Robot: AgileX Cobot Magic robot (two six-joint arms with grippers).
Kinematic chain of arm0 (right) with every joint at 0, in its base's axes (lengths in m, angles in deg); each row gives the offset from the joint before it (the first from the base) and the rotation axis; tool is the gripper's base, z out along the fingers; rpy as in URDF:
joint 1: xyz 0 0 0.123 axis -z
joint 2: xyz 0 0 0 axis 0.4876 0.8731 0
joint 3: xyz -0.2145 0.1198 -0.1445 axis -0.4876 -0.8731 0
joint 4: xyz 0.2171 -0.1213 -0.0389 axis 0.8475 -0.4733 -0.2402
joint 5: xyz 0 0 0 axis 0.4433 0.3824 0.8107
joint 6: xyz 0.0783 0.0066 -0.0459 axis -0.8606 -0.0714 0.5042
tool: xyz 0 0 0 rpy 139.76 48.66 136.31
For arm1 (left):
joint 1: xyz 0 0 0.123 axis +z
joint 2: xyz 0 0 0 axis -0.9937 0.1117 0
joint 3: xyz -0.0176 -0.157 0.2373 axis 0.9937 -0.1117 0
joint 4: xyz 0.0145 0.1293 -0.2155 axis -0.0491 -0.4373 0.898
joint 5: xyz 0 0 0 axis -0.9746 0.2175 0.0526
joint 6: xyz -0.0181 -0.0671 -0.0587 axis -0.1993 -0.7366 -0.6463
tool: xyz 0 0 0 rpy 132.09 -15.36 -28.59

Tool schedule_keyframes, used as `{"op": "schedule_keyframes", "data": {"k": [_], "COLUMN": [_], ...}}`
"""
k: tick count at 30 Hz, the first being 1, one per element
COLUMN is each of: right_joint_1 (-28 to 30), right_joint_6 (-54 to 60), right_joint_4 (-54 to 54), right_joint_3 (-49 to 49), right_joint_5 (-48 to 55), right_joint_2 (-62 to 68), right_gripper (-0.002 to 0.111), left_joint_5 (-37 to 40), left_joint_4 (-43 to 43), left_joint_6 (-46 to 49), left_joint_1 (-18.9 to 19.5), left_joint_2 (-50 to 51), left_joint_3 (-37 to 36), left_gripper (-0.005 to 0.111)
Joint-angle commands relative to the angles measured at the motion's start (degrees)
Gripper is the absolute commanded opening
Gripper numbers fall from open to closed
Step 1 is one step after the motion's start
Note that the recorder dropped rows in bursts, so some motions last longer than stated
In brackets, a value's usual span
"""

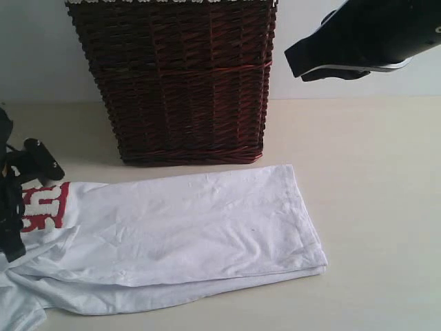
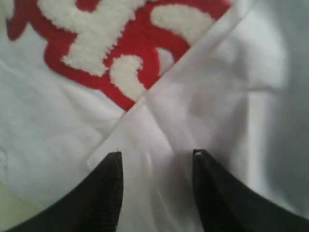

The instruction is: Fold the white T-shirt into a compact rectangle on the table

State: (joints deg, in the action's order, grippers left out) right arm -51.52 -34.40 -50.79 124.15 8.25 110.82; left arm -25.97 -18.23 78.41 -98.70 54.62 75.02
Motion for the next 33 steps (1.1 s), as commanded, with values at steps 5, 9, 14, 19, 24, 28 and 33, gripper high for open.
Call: {"op": "schedule_keyframes", "data": {"k": [5,9,14,19,24,28,33], "right_joint_1": [0.30,0.30,0.30,0.30,0.30,0.30,0.30], "right_joint_6": [0.10,0.10,0.10,0.10,0.10,0.10,0.10], "right_joint_4": [0.16,0.16,0.16,0.16,0.16,0.16,0.16], "right_joint_3": [0.38,0.38,0.38,0.38,0.38,0.38,0.38], "right_joint_5": [-1.10,-1.10,-0.82,-0.82,-0.82,-0.82,-0.82], "right_joint_2": [-0.44,-0.44,-0.44,-0.44,-0.44,-0.44,-0.44], "right_gripper": [0.008,0.008,0.008,0.008,0.008,0.008,0.008], "left_joint_5": [-10.05,-9.93,-12.09,-16.55,-18.17,-16.59,-15.61], "left_joint_4": [0.59,0.50,-0.05,-3.07,-16.08,-25.57,-18.91], "left_joint_6": [-0.27,-0.52,-0.76,-1.43,-16.03,-30.16,-28.50], "left_joint_1": [3.19,3.19,3.19,3.19,3.19,3.19,3.19], "left_joint_2": [9.28,6.93,1.97,0.56,0.56,0.56,0.56], "left_joint_3": [-0.03,2.02,2.81,2.81,2.81,2.81,2.81], "left_gripper": [0.034,0.000,0.000,0.000,0.025,0.054,0.055]}}
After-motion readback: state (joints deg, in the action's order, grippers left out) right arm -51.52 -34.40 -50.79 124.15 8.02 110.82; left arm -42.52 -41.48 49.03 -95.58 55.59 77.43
